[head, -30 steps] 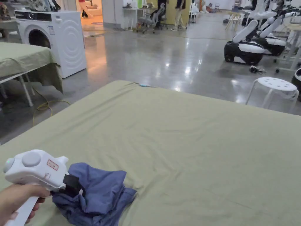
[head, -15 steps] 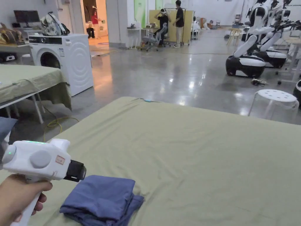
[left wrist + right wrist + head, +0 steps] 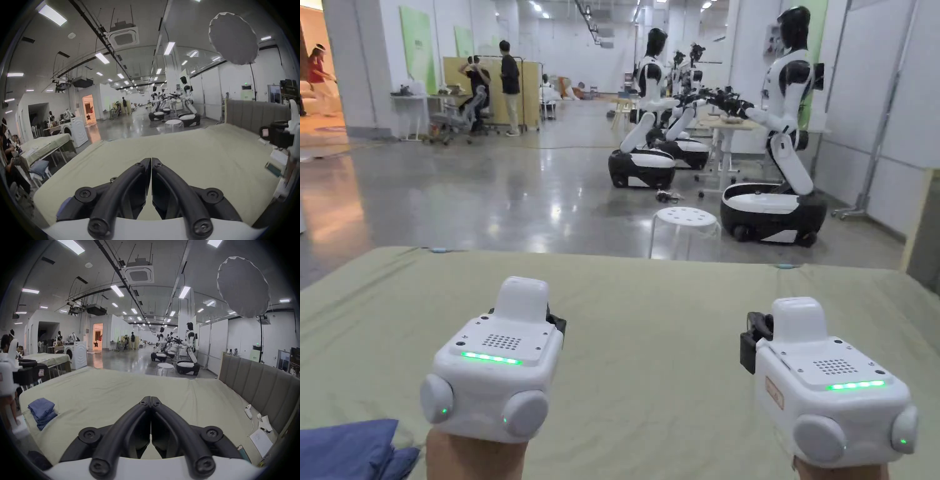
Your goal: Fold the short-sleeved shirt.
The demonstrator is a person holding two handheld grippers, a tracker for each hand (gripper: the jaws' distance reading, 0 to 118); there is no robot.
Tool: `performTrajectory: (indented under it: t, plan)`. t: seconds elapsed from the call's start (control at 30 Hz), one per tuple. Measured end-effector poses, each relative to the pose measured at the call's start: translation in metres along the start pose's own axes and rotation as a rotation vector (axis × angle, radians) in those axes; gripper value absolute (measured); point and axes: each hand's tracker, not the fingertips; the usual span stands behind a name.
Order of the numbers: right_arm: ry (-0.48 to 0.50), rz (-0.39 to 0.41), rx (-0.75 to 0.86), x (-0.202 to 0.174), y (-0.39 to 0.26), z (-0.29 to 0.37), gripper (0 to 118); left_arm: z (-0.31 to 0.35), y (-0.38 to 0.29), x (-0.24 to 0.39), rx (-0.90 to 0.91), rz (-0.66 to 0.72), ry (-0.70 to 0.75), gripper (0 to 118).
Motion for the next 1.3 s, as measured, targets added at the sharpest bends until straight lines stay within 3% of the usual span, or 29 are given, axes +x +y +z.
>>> performTrajectory:
  t: [0.07, 0.13, 0.23, 0.33, 0.37, 0.4, 0.43, 0.47, 0.57, 0.6, 0.63, 0.7, 0.8, 0.97, 1.17, 1.3]
  plan:
    - [-0.066, 0.011, 0.087, 0.002, 0.006, 0.021, 1, 0.014, 0.009, 0.014, 0.058, 0.021, -0.024, 5]
    - [-0.054, 0.004, 0.085, 0.007, 0.012, 0.031, 1, 0.02, 0.014, 0.021, 0.035, -0.011, -0.006, 5]
    - [-0.067, 0.024, 0.083, 0.007, 0.019, 0.04, 1, 0.033, 0.019, 0.014, 0.073, 0.048, -0.017, 5]
    - [-0.038, -0.005, 0.074, 0.006, 0.025, 0.042, 3, 0.039, 0.022, 0.009, 0.08, 0.076, -0.007, 5]
    - [-0.032, -0.015, 0.071, 0.005, 0.024, 0.041, 7, 0.04, 0.023, 0.008, 0.078, 0.076, -0.015, 13]
    - [-0.029, -0.018, 0.07, 0.005, 0.023, 0.041, 11, 0.04, 0.024, 0.009, 0.074, 0.07, -0.019, 33]
    - [-0.027, -0.021, 0.068, 0.003, 0.022, 0.04, 18, 0.04, 0.025, 0.01, 0.069, 0.061, -0.012, 51]
    - [-0.024, -0.027, 0.064, 0.001, 0.022, 0.039, 39, 0.043, 0.024, 0.009, 0.076, 0.061, -0.035, 68]
    - [-0.018, -0.035, 0.05, -0.003, 0.025, 0.035, 104, 0.043, 0.024, 0.01, 0.095, 0.046, -0.037, 72]
    - [-0.012, -0.034, 0.047, -0.005, 0.026, 0.034, 115, 0.042, 0.024, 0.01, 0.093, 0.044, -0.038, 72]
    - [-0.009, -0.029, 0.054, -0.007, 0.028, 0.035, 118, 0.04, 0.023, 0.009, 0.089, 0.042, -0.039, 72]
    - [0.034, 0.001, 0.13, -0.008, 0.032, 0.04, 118, 0.04, 0.023, 0.008, 0.085, 0.044, -0.036, 73]
    - [0.03, -0.027, 0.082, -0.013, 0.041, 0.04, 118, 0.04, 0.024, 0.006, 0.084, 0.061, -0.034, 72]
    - [-0.09, -0.097, -0.011, -0.014, 0.052, 0.037, 118, 0.039, 0.027, 0.001, 0.075, 0.07, -0.023, 72]
    - [-0.017, -0.188, -0.029, -0.001, 0.053, 0.039, 118, 0.039, 0.03, -0.001, 0.063, 0.082, -0.012, 73]
    - [-0.09, -0.156, -0.048, -0.007, 0.055, 0.038, 118, 0.038, 0.031, 0.0, 0.067, 0.083, -0.01, 72]
